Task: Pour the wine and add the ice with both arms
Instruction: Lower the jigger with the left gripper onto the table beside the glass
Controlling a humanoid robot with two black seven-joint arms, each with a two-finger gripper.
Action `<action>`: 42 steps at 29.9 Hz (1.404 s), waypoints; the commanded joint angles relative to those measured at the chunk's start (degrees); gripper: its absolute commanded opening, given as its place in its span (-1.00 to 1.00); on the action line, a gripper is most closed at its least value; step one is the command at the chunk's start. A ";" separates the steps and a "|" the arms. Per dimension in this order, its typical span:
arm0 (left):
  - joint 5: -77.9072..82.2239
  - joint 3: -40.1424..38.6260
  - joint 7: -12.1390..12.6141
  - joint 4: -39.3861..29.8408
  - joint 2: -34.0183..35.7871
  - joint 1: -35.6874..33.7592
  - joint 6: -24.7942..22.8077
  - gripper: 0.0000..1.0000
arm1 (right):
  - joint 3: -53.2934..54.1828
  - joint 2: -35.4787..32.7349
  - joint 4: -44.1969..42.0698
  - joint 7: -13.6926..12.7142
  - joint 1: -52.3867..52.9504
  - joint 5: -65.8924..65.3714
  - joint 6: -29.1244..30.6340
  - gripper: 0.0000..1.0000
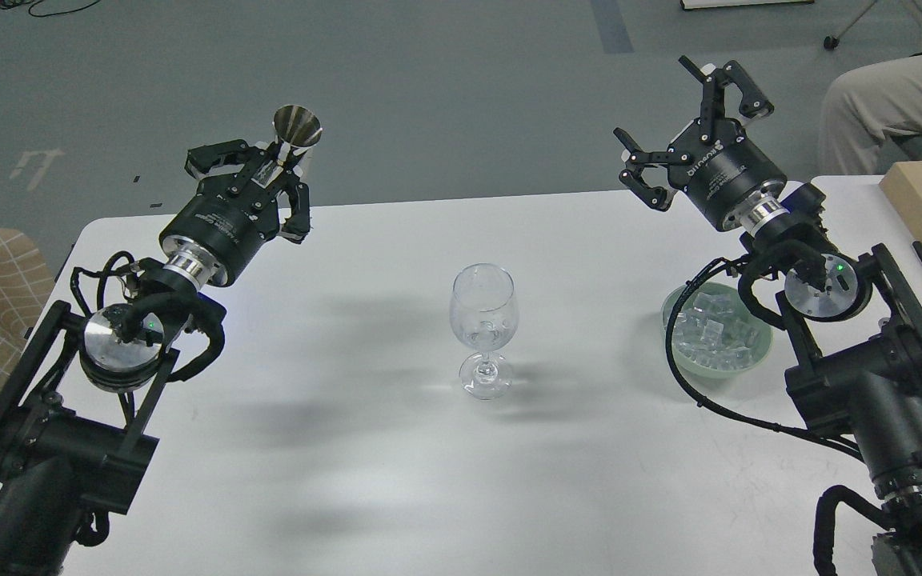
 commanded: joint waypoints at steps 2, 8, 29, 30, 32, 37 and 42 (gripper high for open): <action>-1.64 -6.14 0.00 2.25 -2.35 2.69 0.18 -0.76 | -0.09 0.00 0.00 0.00 -0.09 -0.09 -0.18 1.00; -3.22 -8.88 -0.09 5.32 -4.55 4.45 -0.43 -0.73 | 0.00 0.00 0.00 0.00 -0.09 -0.09 -0.26 1.00; -6.39 -11.78 -0.35 15.52 -6.40 9.20 -11.50 -0.64 | 0.00 0.00 0.00 0.00 0.09 -0.09 -0.26 1.00; -6.39 -11.61 -0.35 15.70 -6.40 9.20 -11.77 -0.64 | 0.00 0.00 0.00 0.00 0.00 0.00 -0.26 1.00; -6.39 -11.35 -0.35 16.14 -6.40 9.12 -12.56 -0.61 | 0.00 0.00 0.00 0.00 -0.09 0.00 -0.26 1.00; -6.48 -11.69 -0.62 16.93 -6.58 9.12 -12.30 -0.55 | 0.00 0.00 0.00 0.00 -0.09 0.00 -0.26 1.00; -8.32 -11.87 -0.53 17.37 -6.84 9.20 -12.12 -0.44 | 0.00 0.00 0.00 0.00 -0.09 -0.09 -0.26 1.00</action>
